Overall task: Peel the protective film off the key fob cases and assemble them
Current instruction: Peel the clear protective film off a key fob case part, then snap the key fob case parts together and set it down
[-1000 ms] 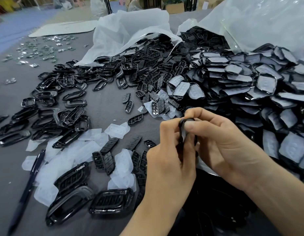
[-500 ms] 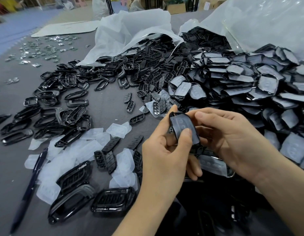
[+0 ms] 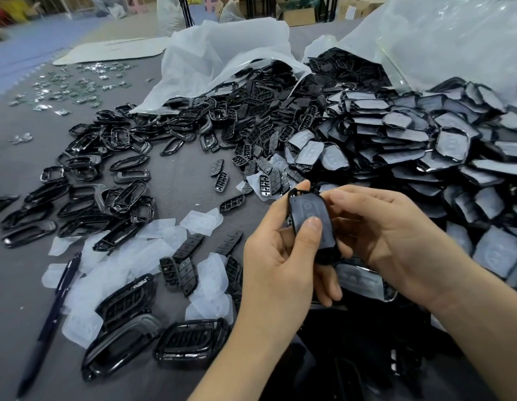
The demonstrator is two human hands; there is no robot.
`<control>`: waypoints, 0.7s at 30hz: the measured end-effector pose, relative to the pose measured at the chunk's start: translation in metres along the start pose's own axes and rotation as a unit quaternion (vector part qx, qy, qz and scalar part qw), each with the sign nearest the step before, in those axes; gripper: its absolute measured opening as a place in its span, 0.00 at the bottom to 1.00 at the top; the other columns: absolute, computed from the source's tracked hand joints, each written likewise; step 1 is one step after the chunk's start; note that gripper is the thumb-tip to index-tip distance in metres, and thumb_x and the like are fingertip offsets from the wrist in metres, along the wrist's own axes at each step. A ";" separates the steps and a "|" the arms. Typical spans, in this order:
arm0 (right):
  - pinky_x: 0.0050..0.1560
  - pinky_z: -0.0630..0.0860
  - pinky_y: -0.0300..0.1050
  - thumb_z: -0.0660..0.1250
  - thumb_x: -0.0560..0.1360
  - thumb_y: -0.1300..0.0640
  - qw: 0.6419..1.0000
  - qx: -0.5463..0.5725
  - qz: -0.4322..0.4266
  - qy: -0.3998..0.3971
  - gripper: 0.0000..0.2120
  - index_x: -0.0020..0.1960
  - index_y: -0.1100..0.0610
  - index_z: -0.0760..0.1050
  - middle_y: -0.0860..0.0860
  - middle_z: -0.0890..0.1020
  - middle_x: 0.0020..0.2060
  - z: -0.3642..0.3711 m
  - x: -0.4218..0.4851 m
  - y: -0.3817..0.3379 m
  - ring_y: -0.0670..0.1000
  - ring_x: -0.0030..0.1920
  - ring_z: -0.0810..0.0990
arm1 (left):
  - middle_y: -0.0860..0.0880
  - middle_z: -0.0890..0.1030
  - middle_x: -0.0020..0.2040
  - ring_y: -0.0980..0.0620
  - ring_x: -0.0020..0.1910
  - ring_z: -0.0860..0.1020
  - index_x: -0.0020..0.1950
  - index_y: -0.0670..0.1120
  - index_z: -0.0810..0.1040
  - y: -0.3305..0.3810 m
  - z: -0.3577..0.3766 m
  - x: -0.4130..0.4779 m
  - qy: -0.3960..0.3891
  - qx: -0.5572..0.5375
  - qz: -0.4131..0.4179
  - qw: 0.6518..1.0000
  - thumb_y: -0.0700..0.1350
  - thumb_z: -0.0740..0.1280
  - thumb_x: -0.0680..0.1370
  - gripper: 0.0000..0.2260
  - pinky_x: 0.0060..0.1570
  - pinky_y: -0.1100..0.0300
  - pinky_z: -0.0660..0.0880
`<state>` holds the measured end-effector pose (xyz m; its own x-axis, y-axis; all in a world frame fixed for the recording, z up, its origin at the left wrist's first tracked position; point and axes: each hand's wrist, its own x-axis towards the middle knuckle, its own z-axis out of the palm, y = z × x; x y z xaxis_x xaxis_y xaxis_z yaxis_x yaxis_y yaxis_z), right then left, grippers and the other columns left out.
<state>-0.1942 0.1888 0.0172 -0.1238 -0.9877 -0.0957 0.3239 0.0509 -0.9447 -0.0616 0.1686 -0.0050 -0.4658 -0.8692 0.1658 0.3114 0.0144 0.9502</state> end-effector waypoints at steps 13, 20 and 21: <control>0.31 0.75 0.34 0.74 0.70 0.61 0.933 -0.278 -0.085 0.212 0.06 0.39 0.51 0.81 0.49 0.85 0.32 -0.046 0.004 -0.028 0.44 0.30 0.80 | 0.39 0.83 0.35 0.48 0.22 0.76 0.65 0.55 0.73 -0.011 -0.011 0.009 0.056 0.050 -0.038 0.996 0.52 0.61 0.74 0.19 0.22 0.61 0.73; 0.46 0.76 0.45 0.75 0.70 0.60 0.789 -0.469 -0.121 0.377 0.05 0.45 0.57 0.81 0.52 0.81 0.35 -0.133 0.001 -0.088 0.51 0.35 0.79 | 0.39 0.83 0.35 0.48 0.23 0.77 0.59 0.55 0.77 -0.012 -0.016 0.010 0.108 0.063 -0.016 0.992 0.44 0.58 0.82 0.11 0.23 0.62 0.74; 0.45 0.74 0.44 0.74 0.70 0.61 0.773 -0.506 -0.087 0.372 0.06 0.46 0.60 0.82 0.54 0.81 0.35 -0.143 0.004 -0.094 0.52 0.36 0.78 | 0.39 0.83 0.35 0.48 0.24 0.77 0.58 0.55 0.77 -0.013 -0.015 0.010 0.110 0.069 -0.015 0.991 0.44 0.58 0.82 0.11 0.23 0.62 0.74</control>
<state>-0.3593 0.2013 0.0609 -0.7102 -0.6531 0.2629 -0.6120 0.3882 -0.6890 -0.0574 0.1526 -0.0199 -0.2758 -0.9570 0.0899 0.1771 0.0413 0.9833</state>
